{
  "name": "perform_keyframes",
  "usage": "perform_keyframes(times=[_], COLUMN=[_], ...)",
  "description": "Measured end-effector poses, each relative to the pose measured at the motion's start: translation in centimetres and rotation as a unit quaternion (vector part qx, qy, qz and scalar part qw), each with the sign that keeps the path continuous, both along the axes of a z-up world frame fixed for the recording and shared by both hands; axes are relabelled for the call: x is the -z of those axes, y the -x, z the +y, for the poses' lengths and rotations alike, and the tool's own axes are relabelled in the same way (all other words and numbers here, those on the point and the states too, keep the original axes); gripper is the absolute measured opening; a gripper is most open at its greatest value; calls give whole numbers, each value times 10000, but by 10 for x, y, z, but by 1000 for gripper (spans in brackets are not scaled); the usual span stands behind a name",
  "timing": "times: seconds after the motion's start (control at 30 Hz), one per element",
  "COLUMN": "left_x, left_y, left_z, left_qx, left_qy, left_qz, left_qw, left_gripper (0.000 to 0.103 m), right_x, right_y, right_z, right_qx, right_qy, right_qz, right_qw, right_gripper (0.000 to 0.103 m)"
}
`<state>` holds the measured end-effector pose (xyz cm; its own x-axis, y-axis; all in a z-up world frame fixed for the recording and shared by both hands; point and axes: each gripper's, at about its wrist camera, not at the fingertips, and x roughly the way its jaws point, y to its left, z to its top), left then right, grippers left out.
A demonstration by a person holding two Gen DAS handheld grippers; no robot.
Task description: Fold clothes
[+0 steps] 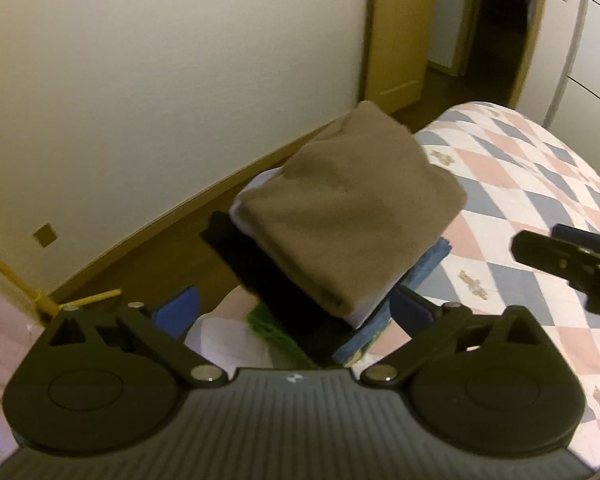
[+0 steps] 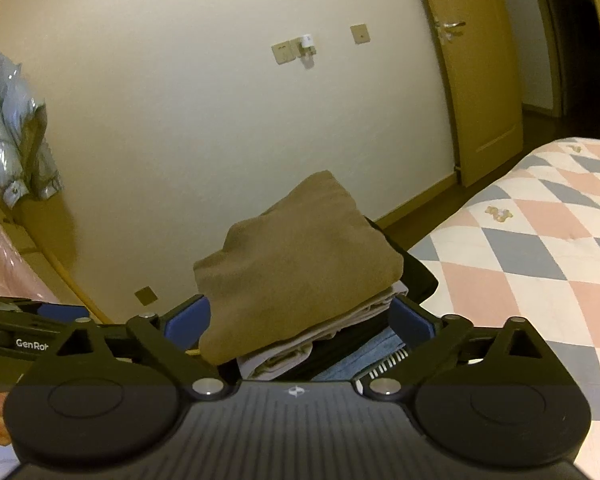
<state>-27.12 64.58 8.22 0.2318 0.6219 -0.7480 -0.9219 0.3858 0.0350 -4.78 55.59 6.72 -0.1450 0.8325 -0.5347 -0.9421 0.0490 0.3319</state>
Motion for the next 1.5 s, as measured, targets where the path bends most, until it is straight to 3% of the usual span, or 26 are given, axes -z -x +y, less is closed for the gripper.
perform_keyframes(times=[0.2, 0.4, 0.8, 1.13, 1.5], left_x=[-12, -20, 5, 10, 1], left_y=[9, -1, -53, -78, -96], left_z=[-29, -64, -154, -198, -213], left_qx=[-374, -708, -1434, -1506, -1628], left_qy=[-203, -289, 198, 218, -66], left_qz=[-110, -289, -213, -70, 53], left_qw=[9990, 9966, 9892, 9883, 9866], left_gripper=[102, 102, 102, 102, 102], right_x=[-4, -7, -6, -3, -10], right_y=[9, 4, -43, -64, -84], right_z=[-14, -30, -95, -122, -131], right_qx=[-93, -391, -986, -1177, -1338], right_qy=[-25, -23, 75, 143, 34], right_qz=[-2, -353, -378, -228, -146], right_qw=[10000, 9986, 9944, 9927, 9909], right_gripper=[101, 103, 103, 103, 103])
